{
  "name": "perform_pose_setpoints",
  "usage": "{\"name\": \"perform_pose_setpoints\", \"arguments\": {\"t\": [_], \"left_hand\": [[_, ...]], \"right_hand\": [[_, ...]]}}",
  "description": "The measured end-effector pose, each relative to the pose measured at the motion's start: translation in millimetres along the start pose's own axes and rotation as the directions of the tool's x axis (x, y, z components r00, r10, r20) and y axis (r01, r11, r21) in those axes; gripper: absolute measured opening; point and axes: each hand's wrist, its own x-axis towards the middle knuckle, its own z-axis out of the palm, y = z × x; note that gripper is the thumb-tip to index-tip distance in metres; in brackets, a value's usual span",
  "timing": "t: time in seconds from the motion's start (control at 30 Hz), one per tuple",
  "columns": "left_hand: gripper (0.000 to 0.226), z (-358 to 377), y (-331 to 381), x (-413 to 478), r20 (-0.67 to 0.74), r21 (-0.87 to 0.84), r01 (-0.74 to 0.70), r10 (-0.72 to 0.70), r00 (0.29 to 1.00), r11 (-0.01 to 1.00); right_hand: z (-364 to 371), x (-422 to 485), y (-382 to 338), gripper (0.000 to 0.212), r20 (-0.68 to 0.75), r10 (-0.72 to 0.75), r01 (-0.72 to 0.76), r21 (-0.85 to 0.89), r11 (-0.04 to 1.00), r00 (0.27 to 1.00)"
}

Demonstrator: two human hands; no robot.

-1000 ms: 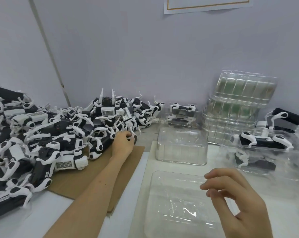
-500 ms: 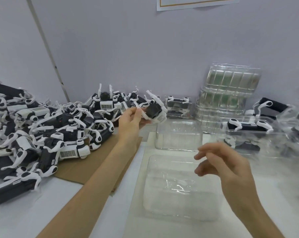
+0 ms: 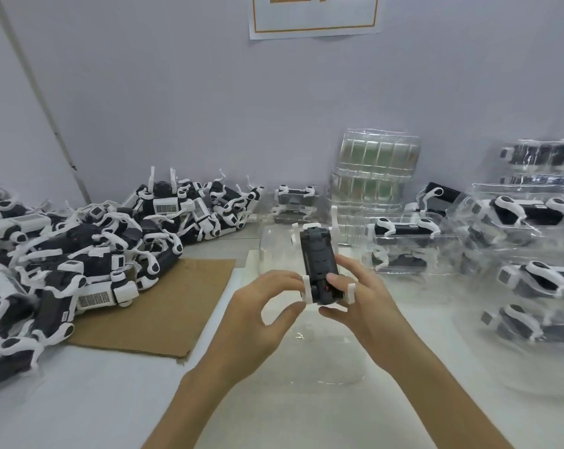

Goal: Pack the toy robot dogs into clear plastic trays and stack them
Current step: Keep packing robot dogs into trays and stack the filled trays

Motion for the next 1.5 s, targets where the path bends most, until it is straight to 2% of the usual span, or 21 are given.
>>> {"name": "perform_pose_setpoints", "arguments": {"t": [0.07, 0.13, 0.2, 0.3, 0.5, 0.7, 0.83, 0.97, 1.07, 1.2, 1.37, 1.5], "left_hand": [[0.026, -2.2, -8.5, -3.6, -0.087, 0.003, 0.073, -0.073, 0.994, 0.997], [0.036, -4.6, -21.3, -11.4, -0.131, -0.047, 0.251, -0.255, 0.958, 0.967], [0.045, -5.5, -32.1, -20.7, -0.036, -0.089, 0.414, -0.418, 0.908, 0.906], [0.047, 1.0, -41.0, -32.2, 0.129, -0.084, 0.508, -0.496, 0.859, 0.857], [0.039, 7.1, -36.6, -32.9, 0.203, -0.145, 0.529, -0.498, 0.843, 0.836], [0.067, 9.9, -42.6, -35.4, 0.242, -0.292, 0.588, -0.536, 0.809, 0.755], [0.068, 12.5, -42.5, -37.2, 0.224, -0.325, 0.609, -0.567, 0.793, 0.724], [0.063, 13.8, -39.8, -37.6, 0.191, -0.330, 0.583, -0.553, 0.811, 0.742], [0.062, 14.2, -36.6, -36.7, 0.190, -0.315, 0.582, -0.551, 0.813, 0.750], [0.057, 14.7, -34.7, -36.4, 0.184, -0.312, 0.578, -0.549, 0.815, 0.754], [0.052, 12.9, -30.9, -33.8, 0.173, -0.293, 0.578, -0.553, 0.815, 0.761], [0.026, 12.9, -35.0, -32.5, 0.146, -0.253, 0.567, -0.548, 0.823, 0.784]], "right_hand": [[-2.4, 0.6, -0.4, 0.037, -0.054, -0.018, 0.020, 0.033, 0.999, 0.998], [-6.9, 1.8, -2.1, 0.039, -0.090, -0.048, 0.052, 0.042, 0.998, 0.995], [-11.1, 3.3, -3.3, 0.041, -0.099, -0.076, 0.080, 0.036, 0.996, 0.992], [-11.8, 3.3, -2.2, 0.046, -0.088, -0.113, 0.115, 0.014, 0.993, 0.990], [-7.3, 4.0, 2.3, 0.056, -0.076, -0.250, 0.226, -0.234, 0.946, 0.965], [-14.0, 5.4, 4.5, 0.053, -0.035, -0.320, 0.272, -0.448, 0.852, 0.947], [-22.8, 3.0, 0.7, 0.052, 0.110, -0.278, 0.293, -0.536, 0.792, 0.954], [-26.8, 0.5, 3.9, 0.048, 0.225, -0.198, 0.298, -0.654, 0.695, 0.954], [-26.9, 1.8, 9.1, 0.046, 0.231, -0.123, 0.256, -0.736, 0.627, 0.965], [-28.2, 2.8, 10.2, 0.044, 0.212, -0.079, 0.215, -0.756, 0.618, 0.974], [-27.6, 2.7, 9.8, 0.046, 0.208, -0.029, 0.191, -0.821, 0.539, 0.978], [-26.5, 1.6, 7.1, 0.046, 0.225, -0.015, 0.200, -0.833, 0.517, 0.974]]}}
